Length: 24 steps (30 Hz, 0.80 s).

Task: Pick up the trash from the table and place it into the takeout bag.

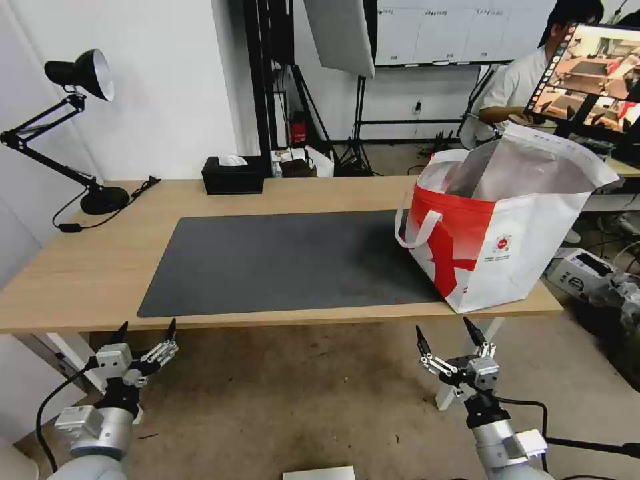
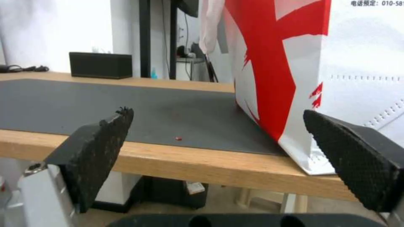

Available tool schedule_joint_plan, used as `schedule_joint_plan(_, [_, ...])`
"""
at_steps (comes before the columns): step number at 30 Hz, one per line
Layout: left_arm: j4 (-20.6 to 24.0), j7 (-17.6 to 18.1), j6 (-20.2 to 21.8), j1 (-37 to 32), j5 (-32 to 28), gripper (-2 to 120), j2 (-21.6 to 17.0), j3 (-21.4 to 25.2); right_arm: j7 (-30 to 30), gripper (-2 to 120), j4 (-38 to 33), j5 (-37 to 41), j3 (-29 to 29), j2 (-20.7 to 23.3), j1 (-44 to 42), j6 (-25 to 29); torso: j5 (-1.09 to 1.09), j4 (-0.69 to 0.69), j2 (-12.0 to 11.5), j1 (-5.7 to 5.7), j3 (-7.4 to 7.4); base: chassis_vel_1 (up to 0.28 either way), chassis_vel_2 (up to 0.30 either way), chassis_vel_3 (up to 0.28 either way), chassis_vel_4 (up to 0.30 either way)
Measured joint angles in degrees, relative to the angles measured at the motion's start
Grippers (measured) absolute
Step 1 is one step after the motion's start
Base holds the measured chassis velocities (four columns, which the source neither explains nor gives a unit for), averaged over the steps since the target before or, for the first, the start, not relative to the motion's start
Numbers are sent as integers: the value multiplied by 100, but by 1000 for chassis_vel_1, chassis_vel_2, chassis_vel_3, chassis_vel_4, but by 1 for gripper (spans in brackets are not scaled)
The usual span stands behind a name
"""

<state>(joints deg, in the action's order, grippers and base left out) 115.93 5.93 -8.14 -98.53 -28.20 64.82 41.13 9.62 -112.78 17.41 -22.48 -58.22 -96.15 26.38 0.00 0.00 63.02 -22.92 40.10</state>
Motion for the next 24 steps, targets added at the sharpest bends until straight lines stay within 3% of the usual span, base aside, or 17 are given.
schedule_joint_plan(24, [2, 0, 13, 16, -7, 100, -8, -14, 0, 100, 0, 0, 0, 0, 0, 0, 0, 0, 0, 0, 0, 0, 0, 0, 0])
